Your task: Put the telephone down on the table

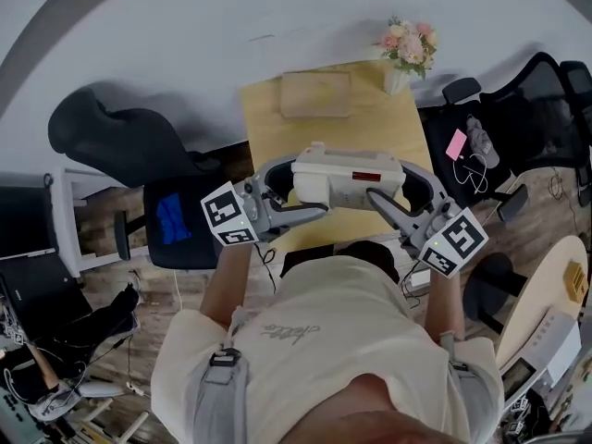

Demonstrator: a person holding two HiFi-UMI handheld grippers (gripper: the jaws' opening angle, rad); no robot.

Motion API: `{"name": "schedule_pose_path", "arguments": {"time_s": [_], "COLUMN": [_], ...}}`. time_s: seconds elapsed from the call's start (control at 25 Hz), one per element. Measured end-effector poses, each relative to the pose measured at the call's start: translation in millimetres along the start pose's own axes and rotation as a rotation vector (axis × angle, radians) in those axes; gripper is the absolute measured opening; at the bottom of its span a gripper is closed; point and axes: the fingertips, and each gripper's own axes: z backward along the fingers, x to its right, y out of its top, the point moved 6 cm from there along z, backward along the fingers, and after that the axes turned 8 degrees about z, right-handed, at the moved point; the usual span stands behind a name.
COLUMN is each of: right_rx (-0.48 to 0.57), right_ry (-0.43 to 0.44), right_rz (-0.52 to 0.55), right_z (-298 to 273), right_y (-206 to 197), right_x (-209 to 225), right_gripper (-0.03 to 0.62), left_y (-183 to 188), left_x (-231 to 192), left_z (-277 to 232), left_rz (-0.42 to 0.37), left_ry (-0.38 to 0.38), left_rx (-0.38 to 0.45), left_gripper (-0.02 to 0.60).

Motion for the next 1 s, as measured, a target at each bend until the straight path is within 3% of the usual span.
{"name": "schedule_pose_path", "arguments": {"time_s": [0.48,1.0], "right_rx": [-0.029,-0.017], "right_ry": [0.130,0.289], "right_rz": [-0.021,-0.023], "right_z": [-43.9,-54.7], "right_y": [-12.4,-9.3], "right_x": [15.1,45.4], "right_gripper": [0.238,0.238], "left_y": [-1.9,0.4], "left_x": [-17.9,-15.2], "left_z": [26.6,14.4], "left_rz": [0.008,-0.009], "left_ry": [0.130,0.280], "left_rx": [0.021,0.055], "left_gripper": [0.385,0.385]}}
